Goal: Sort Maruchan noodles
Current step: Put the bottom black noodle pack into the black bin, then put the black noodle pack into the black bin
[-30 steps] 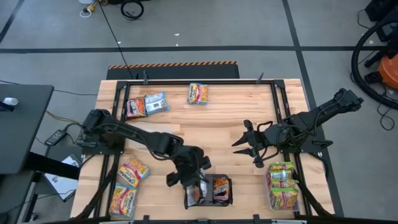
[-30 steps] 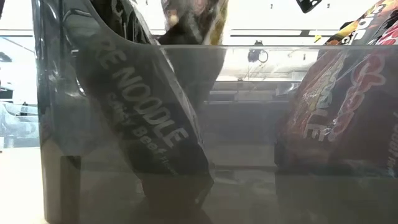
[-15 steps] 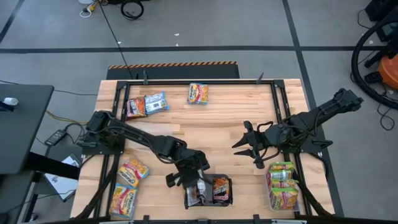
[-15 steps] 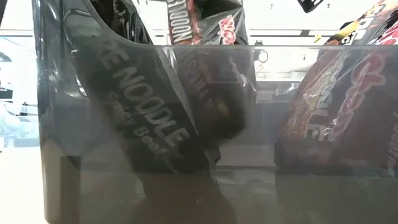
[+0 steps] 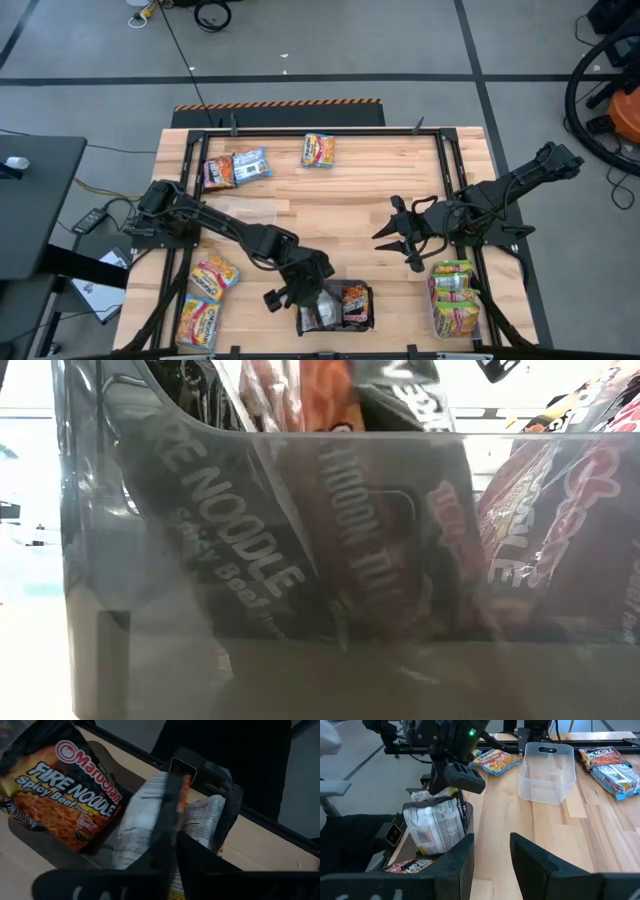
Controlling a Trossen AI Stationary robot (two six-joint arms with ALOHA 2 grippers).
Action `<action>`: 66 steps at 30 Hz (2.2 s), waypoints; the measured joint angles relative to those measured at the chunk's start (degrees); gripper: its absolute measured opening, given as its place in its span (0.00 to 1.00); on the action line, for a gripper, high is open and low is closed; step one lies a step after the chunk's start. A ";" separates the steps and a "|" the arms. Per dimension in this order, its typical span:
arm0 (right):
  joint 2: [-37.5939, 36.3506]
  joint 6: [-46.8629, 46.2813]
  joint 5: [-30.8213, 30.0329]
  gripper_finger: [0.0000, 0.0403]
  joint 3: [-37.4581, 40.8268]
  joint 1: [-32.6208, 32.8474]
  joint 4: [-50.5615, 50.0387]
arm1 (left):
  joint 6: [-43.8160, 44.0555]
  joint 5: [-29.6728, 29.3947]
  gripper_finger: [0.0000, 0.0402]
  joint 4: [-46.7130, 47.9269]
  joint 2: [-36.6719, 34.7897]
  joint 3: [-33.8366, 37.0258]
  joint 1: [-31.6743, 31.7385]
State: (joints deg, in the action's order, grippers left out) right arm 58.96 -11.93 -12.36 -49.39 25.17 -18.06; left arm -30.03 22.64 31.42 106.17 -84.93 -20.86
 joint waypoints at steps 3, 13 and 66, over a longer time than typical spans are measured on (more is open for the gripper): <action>0.00 -0.10 0.01 0.32 0.00 0.00 -0.04 | 0.93 0.14 0.11 0.02 0.00 0.00 0.02; -0.02 -0.32 0.07 0.32 0.00 0.00 0.21 | 4.91 -0.71 0.13 10.65 -7.91 -1.03 3.04; 0.07 -2.92 -1.36 0.32 8.81 -0.89 12.74 | 30.19 -34.89 0.50 18.14 -25.18 43.06 71.52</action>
State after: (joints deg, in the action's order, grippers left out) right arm 59.02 -14.85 -13.72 -40.58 24.28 -5.32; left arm 0.16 -12.25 49.56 80.99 -41.87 50.65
